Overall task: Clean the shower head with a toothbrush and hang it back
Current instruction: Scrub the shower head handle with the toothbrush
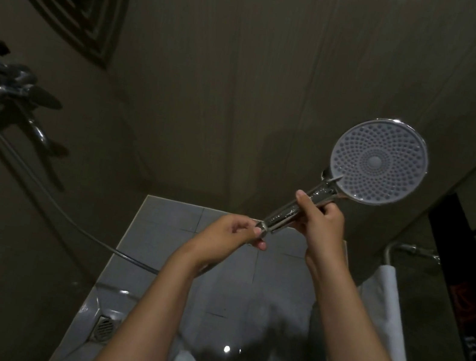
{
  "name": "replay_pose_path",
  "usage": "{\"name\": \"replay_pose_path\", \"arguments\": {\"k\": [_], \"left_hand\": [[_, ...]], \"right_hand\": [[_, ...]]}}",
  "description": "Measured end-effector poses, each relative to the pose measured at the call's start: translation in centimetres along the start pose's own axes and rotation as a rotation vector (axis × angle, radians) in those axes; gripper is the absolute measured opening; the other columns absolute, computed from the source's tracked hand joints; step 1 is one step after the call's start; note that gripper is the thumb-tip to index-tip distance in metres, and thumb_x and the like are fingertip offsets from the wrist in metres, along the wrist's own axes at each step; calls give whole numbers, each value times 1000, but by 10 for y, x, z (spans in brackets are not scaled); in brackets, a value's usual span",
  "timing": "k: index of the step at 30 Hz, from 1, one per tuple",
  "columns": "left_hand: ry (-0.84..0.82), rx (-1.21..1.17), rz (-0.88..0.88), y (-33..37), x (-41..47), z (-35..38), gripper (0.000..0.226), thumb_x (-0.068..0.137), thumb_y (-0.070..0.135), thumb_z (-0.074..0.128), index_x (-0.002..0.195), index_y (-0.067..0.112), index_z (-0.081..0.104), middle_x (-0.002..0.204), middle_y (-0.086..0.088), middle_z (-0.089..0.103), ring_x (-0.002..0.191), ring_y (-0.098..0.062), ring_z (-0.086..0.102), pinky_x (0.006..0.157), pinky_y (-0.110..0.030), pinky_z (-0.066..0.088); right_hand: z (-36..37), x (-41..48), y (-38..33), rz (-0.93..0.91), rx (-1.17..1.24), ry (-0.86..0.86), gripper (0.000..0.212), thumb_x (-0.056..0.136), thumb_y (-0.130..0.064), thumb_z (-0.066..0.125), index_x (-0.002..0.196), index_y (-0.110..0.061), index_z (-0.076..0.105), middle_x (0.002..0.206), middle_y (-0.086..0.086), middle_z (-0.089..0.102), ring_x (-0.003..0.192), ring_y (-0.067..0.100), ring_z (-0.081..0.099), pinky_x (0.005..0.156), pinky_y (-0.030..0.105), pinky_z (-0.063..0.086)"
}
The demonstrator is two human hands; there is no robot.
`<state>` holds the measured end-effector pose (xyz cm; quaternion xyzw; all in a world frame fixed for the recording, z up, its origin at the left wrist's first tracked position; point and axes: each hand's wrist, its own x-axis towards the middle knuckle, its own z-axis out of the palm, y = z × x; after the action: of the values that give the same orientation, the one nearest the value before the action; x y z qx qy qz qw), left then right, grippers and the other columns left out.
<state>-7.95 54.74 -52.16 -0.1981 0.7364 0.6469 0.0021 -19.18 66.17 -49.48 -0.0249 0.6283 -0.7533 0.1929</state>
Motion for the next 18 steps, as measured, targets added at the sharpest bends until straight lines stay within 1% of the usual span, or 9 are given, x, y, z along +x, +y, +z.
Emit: {"name": "replay_pose_path", "arguments": {"k": [2,3,6,9,11,13,15,16,18], "left_hand": [[46,15,31,-1,1,-1,7,90,16,60,88,13,67,83,4,74,87,2,67,97,-28,43],[72,23,46,-2,1,-1,2,87,15,65,86,15,67,82,3,74,84,0,68,92,-26,46],[189,53,85,-5,3,0,15,73,13,78,75,24,68,84,4,72,71,4,63,75,-21,47],[306,112,104,-4,3,3,21,65,14,84,71,25,67,81,7,71,70,3,60,71,-18,47],[369,153,133,-1,1,6,25,60,13,86,70,22,65,75,6,68,70,-2,59,69,-16,47],[416,191,146,1,0,9,31,59,13,86,71,20,59,72,6,63,66,-4,55,63,-16,44],[396,188,108,1,0,10,32,63,15,84,74,21,54,73,3,58,67,-8,52,63,-22,44],[341,160,80,1,2,8,29,67,17,82,78,22,55,75,1,57,69,-9,53,67,-26,44],[171,27,32,5,0,5,20,80,22,73,94,20,58,80,-2,63,77,-12,58,81,-29,46]], "right_hand": [[0,1,1,-4,10,8,9,87,-12,64,82,-14,57,78,4,63,68,12,62,52,17,53],[1,1,1,-7,9,13,10,87,-12,65,81,-14,58,77,3,63,67,12,62,54,19,54],[1,1,2,-15,2,11,10,86,-12,65,80,-14,57,76,3,63,66,12,61,56,20,54],[1,1,3,-28,-12,8,10,86,-13,66,81,-14,58,77,4,64,68,13,62,60,24,55],[1,1,4,-33,-18,7,9,85,-14,67,81,-14,59,79,4,65,73,17,64,68,30,56],[2,1,4,-24,-7,-2,8,85,-14,67,81,-15,60,82,5,66,81,21,65,80,40,55],[2,1,3,-14,13,-18,7,85,-14,67,82,-15,60,82,5,66,85,23,65,86,46,53],[2,1,3,-14,13,-22,7,85,-14,66,82,-15,60,82,5,66,85,24,64,87,48,53],[0,2,0,-21,4,-25,7,85,-15,67,82,-15,61,82,4,65,85,23,64,88,49,52]]}}
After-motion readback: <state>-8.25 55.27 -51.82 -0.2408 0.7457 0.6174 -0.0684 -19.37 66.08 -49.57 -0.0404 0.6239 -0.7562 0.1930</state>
